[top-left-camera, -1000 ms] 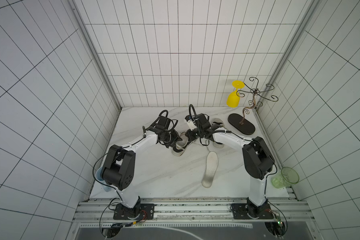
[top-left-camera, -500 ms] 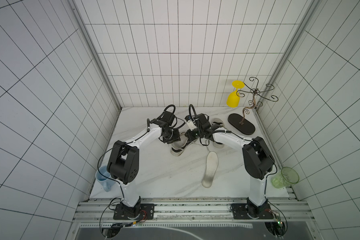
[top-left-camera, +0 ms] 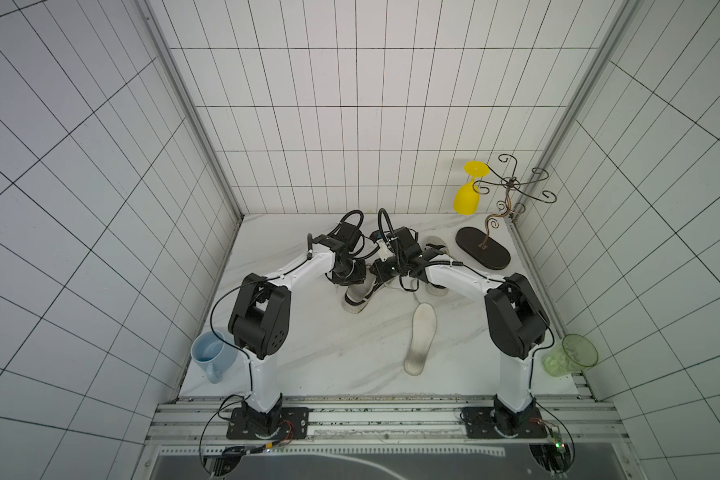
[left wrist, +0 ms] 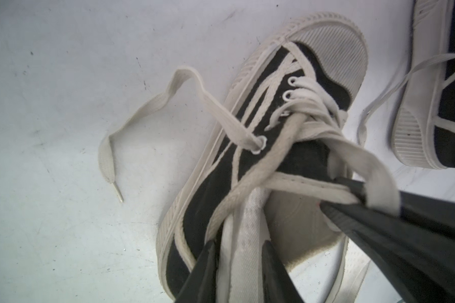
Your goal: Insert the insole into the shoe
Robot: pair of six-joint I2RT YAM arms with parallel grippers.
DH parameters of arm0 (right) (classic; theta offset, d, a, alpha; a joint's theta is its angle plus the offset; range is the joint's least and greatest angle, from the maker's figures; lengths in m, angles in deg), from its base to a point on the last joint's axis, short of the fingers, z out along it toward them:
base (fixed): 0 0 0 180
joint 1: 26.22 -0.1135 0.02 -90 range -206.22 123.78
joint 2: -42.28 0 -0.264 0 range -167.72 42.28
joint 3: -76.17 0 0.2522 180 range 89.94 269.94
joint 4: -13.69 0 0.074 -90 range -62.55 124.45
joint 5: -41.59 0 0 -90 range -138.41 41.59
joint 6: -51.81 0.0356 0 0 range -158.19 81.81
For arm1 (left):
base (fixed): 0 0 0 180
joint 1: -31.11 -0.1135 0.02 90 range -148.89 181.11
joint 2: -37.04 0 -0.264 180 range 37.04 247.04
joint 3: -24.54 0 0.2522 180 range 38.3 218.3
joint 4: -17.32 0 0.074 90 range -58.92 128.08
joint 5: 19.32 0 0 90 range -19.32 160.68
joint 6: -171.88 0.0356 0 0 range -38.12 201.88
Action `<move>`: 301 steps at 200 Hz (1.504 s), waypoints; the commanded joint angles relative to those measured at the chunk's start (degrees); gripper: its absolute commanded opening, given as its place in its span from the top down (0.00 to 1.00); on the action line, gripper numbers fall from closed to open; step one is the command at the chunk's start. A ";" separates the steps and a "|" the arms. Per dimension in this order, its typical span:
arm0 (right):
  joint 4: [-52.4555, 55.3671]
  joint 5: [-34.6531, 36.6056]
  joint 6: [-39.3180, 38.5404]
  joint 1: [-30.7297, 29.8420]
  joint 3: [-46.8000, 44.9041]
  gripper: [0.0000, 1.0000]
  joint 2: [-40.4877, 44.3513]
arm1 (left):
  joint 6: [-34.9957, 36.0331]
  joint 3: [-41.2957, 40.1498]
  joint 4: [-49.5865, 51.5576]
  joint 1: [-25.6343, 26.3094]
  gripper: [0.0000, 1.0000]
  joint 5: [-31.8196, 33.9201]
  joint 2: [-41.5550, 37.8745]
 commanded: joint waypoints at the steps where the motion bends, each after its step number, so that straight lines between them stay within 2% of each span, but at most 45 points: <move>1: -3.42 -4.69 1.15 0.35 0.70 1.00 0.41 | -1.55 1.08 -0.29 0.74 0.80 1.35 1.51; 28: -3.75 -5.09 1.17 0.59 0.35 1.00 0.34 | -6.37 -0.08 -4.36 0.42 1.00 -1.74 1.19; 67: -2.78 -4.21 1.16 0.64 -0.86 1.00 0.34 | -15.21 -1.30 -8.51 -1.99 1.00 -11.20 -1.59; 77: -2.78 -4.21 1.41 0.59 -1.45 1.00 0.59 | -18.35 -3.63 -11.49 -3.27 1.00 -14.71 -3.23; 98: -3.59 -4.16 1.85 0.57 -2.52 1.00 1.12 | -22.62 -7.40 -14.43 -4.50 1.00 -16.79 -5.61; 113: -3.83 -3.93 2.15 0.60 -2.64 1.00 0.98 | -28.12 -12.92 -20.51 -4.50 1.00 -20.02 -6.80; 133: -3.78 -3.34 2.10 0.61 -2.46 1.00 0.93 | -35.00 -20.95 -28.10 -4.47 1.00 -19.04 -10.74; 146: -3.75 -2.49 1.80 0.68 -2.62 1.00 1.12 | -40.03 -25.71 -34.00 -5.26 1.00 -21.01 -13.51; 162: -3.75 -2.34 1.84 0.99 -2.89 1.00 1.13 | -41.00 -26.32 -31.64 -6.02 1.00 -20.38 -15.71; 179: -3.75 -2.80 1.92 1.09 -3.07 1.00 1.13 | -44.32 -28.43 -34.89 -6.39 1.00 -22.08 -17.16; 196: -3.75 -3.38 2.34 1.08 -3.17 1.00 1.05 | -49.33 -31.65 -42.26 -6.26 1.00 -23.27 -16.84; 219: -4.07 -4.36 2.53 1.03 -4.00 1.00 1.64 | -50.91 -33.03 -45.29 -5.93 1.00 -23.57 -15.17; 273: -5.06 -6.24 2.57 1.02 -5.43 1.00 2.89 | -43.80 -26.99 -42.58 -5.73 1.00 -20.97 -8.11; 301: -4.84 -5.06 1.93 1.07 -6.28 1.00 3.84 | -38.42 -24.76 -38.79 -5.56 1.00 -16.44 -7.47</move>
